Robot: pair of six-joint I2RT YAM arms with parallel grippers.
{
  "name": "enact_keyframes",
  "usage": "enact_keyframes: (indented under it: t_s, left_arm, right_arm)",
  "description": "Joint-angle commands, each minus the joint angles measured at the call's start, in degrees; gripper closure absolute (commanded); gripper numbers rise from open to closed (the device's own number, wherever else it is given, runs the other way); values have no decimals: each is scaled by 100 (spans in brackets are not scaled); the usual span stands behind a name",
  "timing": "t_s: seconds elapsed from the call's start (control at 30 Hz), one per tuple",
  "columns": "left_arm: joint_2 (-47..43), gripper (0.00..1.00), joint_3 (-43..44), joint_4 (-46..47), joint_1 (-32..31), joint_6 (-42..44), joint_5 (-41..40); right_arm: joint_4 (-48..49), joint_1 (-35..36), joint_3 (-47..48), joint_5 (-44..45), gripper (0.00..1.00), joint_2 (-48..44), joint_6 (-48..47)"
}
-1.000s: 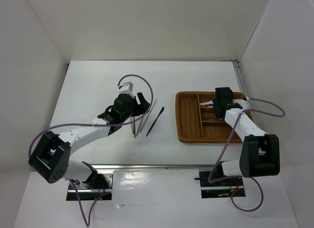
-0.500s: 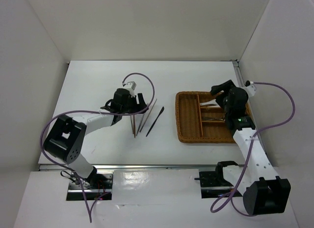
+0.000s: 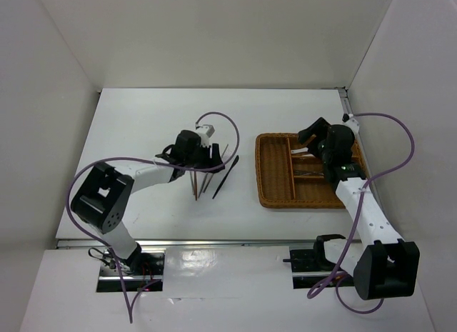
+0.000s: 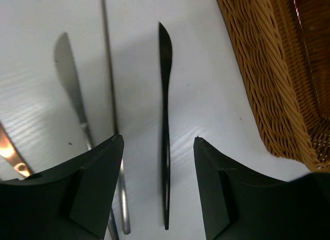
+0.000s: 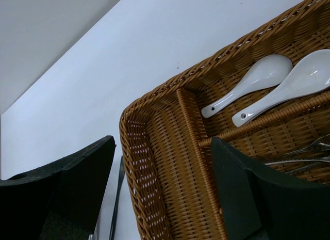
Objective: Sort the eating utensils into containers
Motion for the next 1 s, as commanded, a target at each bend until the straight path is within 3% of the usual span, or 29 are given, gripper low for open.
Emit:
enact_keyframes:
  t_s: [0.0,0.37,0.97]
  left_arm:
    - [-219,30,94,-240,-436,329,-221]
    - [-114,35,216,-1067,-1044,268,-1812]
    - [616,43,885,-1577,-1501,268,-2384]
  right_arm:
    - [125,-22,9,73,17,-87,-177]
    - [-77,-22,0,373,12,-96,-230]
    - [-183,-22,-158,654,10,-334,-230]
